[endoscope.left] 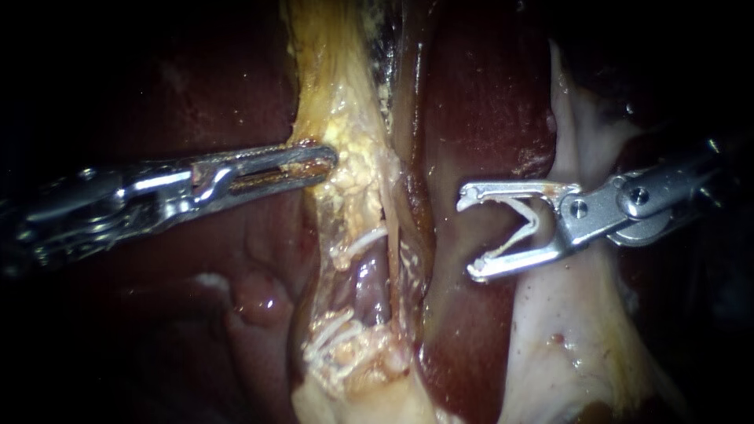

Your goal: Clipping first clip right tube

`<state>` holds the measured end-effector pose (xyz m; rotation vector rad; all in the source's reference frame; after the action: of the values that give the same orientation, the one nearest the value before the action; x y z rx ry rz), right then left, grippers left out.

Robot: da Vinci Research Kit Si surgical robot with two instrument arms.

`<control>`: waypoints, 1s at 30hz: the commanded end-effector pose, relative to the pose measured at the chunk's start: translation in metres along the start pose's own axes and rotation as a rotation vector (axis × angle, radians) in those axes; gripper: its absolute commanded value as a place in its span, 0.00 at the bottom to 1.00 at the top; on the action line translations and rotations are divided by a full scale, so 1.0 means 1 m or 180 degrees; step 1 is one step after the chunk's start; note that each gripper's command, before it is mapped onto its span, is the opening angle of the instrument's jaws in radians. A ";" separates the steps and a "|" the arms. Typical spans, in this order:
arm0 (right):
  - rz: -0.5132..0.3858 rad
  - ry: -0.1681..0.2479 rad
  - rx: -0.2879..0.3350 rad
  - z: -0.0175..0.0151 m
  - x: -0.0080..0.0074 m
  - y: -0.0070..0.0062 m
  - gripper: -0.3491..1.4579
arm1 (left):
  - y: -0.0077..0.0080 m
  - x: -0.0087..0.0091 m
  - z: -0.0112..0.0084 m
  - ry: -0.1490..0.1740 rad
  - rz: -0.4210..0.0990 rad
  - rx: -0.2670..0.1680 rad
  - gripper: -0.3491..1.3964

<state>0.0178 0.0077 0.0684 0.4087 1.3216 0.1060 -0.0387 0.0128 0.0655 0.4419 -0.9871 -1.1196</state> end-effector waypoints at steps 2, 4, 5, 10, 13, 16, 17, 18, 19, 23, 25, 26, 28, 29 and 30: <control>-0.0001 0.0003 0.0001 0.0000 0.0000 0.0000 0.52 | 0.0000 0.0000 -0.0001 0.0000 -0.0001 -0.0001 0.00; 0.0016 0.0003 0.0001 0.0001 0.0000 -0.0001 0.52 | 0.0000 0.0000 -0.0004 0.0003 -0.0001 0.0003 0.00; 0.0051 0.0002 0.0001 0.0002 -0.0001 -0.0002 0.52 | 0.0000 -0.0001 -0.0007 0.0006 -0.0003 0.0007 0.00; 0.0329 0.0023 0.0101 0.0020 -0.0013 -0.0011 0.52 | -0.0004 -0.0018 -0.0040 0.0034 -0.0029 0.0006 0.00; 0.0561 -0.0026 0.0143 0.0040 -0.0028 -0.0017 0.52 | -0.0009 -0.0031 -0.0060 -0.0033 -0.0056 0.0009 0.00; 0.0923 -0.0130 0.0189 0.0062 -0.0044 -0.0019 0.52 | -0.0016 -0.0039 -0.0075 -0.0074 -0.0077 0.0011 0.00; 0.1039 -0.0135 0.0199 0.0067 -0.0049 -0.0020 0.52 | -0.0018 -0.0040 -0.0078 -0.0081 -0.0081 0.0014 0.00; 0.1115 -0.0139 0.0209 0.0074 -0.0055 -0.0020 0.52 | -0.0021 -0.0041 -0.0081 -0.0090 -0.0066 0.0016 0.00; 0.1196 -0.0143 0.0217 0.0079 -0.0059 -0.0019 0.52 | -0.0023 -0.0041 -0.0082 -0.0090 -0.0068 0.0015 0.00; 0.1300 -0.0171 0.0210 0.0095 -0.0075 -0.0014 0.52 | -0.0030 -0.0041 -0.0084 -0.0102 -0.0052 0.0010 0.00; 0.1350 -0.0213 0.0200 0.0099 -0.0081 -0.0010 0.52 | -0.0034 -0.0040 -0.0086 -0.0103 -0.0054 0.0008 0.00; 0.1348 -0.0232 0.0197 0.0100 -0.0084 -0.0008 0.52 | -0.0035 -0.0040 -0.0086 -0.0104 -0.0054 0.0006 0.00; 0.1364 -0.0263 0.0187 0.0103 -0.0090 -0.0004 0.52 | -0.0038 -0.0040 -0.0088 -0.0113 -0.0056 0.0008 0.00; 0.1381 -0.0264 0.0184 0.0104 -0.0093 -0.0002 0.52 | -0.0040 -0.0040 -0.0088 -0.0114 -0.0037 0.0007 0.00; 0.1379 -0.0264 0.0180 0.0105 -0.0096 0.0000 0.52 | -0.0041 -0.0040 -0.0089 -0.0114 -0.0038 0.0007 0.00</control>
<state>0.0254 0.0024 0.0795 0.7374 1.1374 0.4135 -0.0338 0.0131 0.0560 0.4315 -1.0185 -1.1417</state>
